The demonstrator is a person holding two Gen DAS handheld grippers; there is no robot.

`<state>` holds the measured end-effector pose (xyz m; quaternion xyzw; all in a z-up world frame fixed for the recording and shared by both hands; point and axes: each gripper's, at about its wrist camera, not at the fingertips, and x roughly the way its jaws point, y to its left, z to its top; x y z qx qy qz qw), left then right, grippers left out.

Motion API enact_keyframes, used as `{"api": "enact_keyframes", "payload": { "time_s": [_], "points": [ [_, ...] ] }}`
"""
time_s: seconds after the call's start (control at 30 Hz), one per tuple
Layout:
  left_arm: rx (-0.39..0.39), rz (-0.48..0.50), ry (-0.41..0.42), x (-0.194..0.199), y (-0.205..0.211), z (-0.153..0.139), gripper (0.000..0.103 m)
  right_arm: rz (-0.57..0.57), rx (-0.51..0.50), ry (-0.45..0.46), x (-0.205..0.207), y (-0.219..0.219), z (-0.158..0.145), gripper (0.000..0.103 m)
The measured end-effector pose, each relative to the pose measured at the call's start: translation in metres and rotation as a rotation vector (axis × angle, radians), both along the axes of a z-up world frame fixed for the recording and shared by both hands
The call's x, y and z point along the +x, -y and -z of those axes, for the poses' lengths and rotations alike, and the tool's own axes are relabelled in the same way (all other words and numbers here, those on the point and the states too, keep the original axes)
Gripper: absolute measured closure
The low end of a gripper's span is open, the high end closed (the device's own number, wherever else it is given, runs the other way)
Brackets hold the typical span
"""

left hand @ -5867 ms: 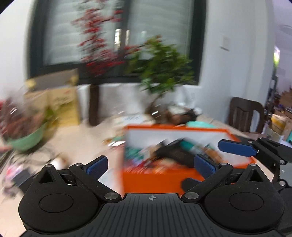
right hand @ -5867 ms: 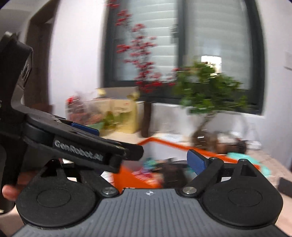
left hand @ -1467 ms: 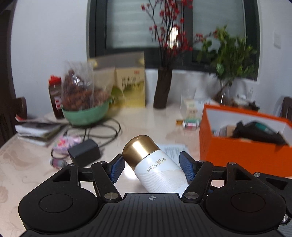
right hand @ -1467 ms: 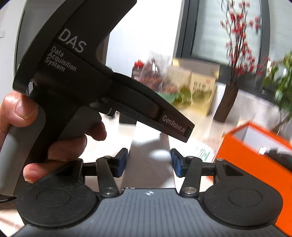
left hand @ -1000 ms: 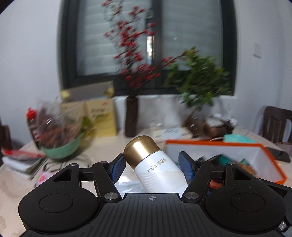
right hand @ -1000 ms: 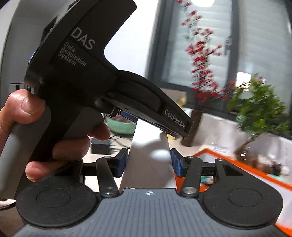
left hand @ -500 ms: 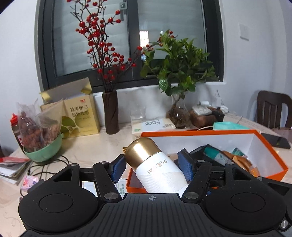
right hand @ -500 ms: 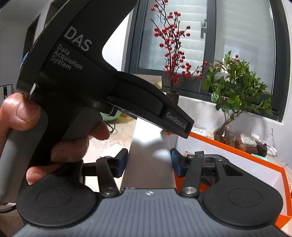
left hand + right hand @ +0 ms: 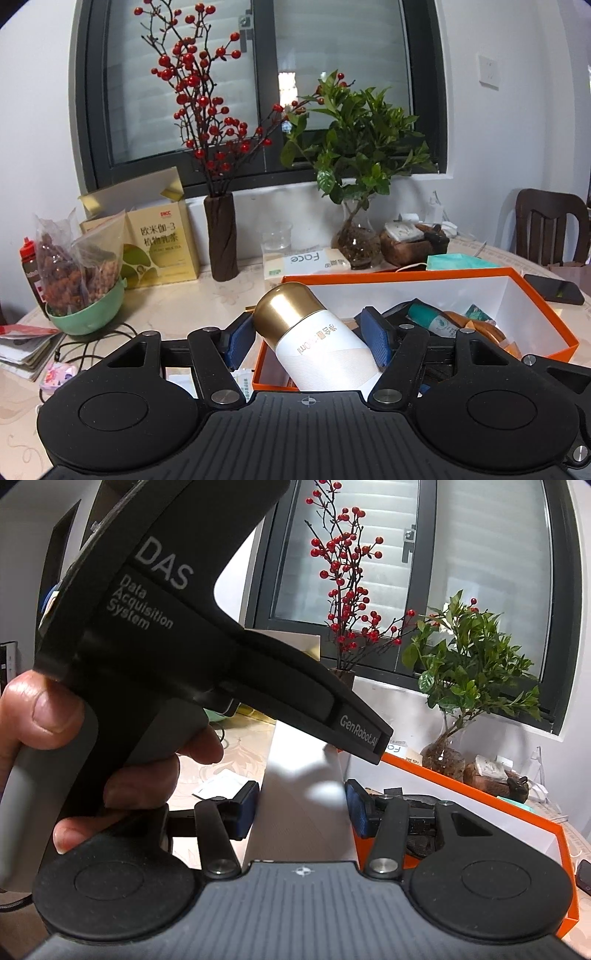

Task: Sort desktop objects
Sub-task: 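Carry the white tube into the orange box and open the left gripper, then withdraw the open left gripper from the box toward the table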

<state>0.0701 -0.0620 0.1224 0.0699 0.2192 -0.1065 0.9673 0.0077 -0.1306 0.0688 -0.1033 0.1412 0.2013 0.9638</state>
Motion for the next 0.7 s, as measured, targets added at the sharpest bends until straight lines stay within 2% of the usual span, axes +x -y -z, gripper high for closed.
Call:
{"api": "enact_keyframes", "payload": {
  "time_s": [0.13,0.23,0.27,0.3,0.33,0.37,0.43,0.53,0.6,0.63,0.67,0.7],
  "points": [
    [0.006,0.037,0.031,-0.004,-0.001,-0.001,0.04,0.039,-0.024,0.02,-0.006,-0.005,-0.001,0.047],
    [0.011,0.057,0.047,-0.006,-0.001,-0.001,0.053,0.087,-0.047,0.042,-0.012,-0.011,-0.004,0.047],
    [0.004,0.059,0.043,-0.005,-0.001,-0.001,0.054,0.102,-0.057,0.049,-0.014,-0.013,-0.005,0.06],
    [-0.012,0.065,0.037,-0.005,-0.001,-0.001,0.05,0.101,-0.068,0.056,-0.016,-0.015,-0.006,0.092],
    [-0.015,0.085,0.034,-0.005,0.002,0.0,0.05,0.113,-0.057,0.048,-0.017,-0.015,-0.009,0.1],
    [-0.002,0.1,0.038,-0.006,0.008,0.002,0.049,0.11,-0.03,0.045,-0.017,-0.012,-0.014,0.103],
    [0.014,0.095,0.049,-0.005,0.02,0.006,0.049,0.102,0.009,-0.019,-0.011,-0.004,-0.02,0.103],
    [-0.044,0.094,-0.009,0.006,0.022,0.003,0.047,0.158,0.042,-0.038,0.001,0.015,-0.018,0.102],
    [-0.065,0.083,-0.012,0.008,0.018,-0.001,0.047,0.125,0.122,-0.098,0.005,0.036,-0.019,0.101],
    [-0.072,0.077,-0.005,0.008,0.013,-0.002,0.047,0.1,0.168,-0.116,0.005,0.048,-0.02,0.087],
    [-0.076,0.068,-0.003,0.007,0.008,-0.003,0.046,0.08,0.208,-0.128,0.003,0.059,-0.022,0.056],
    [-0.075,0.06,-0.005,0.006,0.002,-0.004,0.045,0.064,0.256,-0.133,0.0,0.07,-0.023,0.037]
  ]
}}
